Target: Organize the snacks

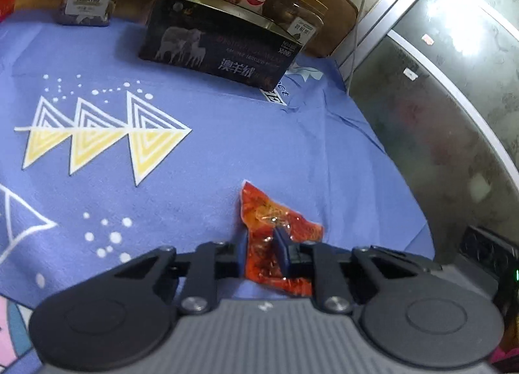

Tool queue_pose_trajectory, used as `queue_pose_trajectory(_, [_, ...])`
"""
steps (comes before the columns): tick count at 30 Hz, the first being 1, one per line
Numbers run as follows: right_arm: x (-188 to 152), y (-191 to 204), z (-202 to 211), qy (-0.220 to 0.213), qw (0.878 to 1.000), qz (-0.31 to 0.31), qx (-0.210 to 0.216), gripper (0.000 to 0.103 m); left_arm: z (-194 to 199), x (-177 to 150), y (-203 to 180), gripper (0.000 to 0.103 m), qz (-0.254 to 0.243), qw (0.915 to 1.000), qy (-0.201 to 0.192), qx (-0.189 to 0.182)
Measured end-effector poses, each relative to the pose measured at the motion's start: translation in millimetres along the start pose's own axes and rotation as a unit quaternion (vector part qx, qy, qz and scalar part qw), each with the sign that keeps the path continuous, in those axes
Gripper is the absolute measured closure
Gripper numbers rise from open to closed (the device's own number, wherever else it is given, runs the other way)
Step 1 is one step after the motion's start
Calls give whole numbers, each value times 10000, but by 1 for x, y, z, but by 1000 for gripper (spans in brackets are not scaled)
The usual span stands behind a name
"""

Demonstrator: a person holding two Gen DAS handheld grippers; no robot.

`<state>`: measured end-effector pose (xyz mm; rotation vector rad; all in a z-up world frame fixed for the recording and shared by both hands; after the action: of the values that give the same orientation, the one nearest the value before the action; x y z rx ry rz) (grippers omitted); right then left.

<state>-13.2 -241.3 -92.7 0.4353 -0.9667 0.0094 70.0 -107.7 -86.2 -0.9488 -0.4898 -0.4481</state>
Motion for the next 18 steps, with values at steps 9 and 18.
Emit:
queue_pose_trajectory(9, [-6,11,-6,-428,9845,1435,-908,34,22,5,-29,99,-139,9957,-458,-791])
queue_pose_trajectory(18, [-2,17,-19,-357,9768,1683,-1273,37,15,2,-29,95,-181,9982,-315,-482])
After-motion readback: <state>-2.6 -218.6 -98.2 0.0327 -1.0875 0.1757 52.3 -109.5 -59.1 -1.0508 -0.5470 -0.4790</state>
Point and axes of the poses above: each gripper's, at about its wrist camera, not at the fingertips, and z roughly against the way its jaws point, y to its left, x to its top, the point moved 8 cm from there along -z, roughly the way its jaws point, and after that the axes turned 13 degrees about -x, right-handed, at the moved point
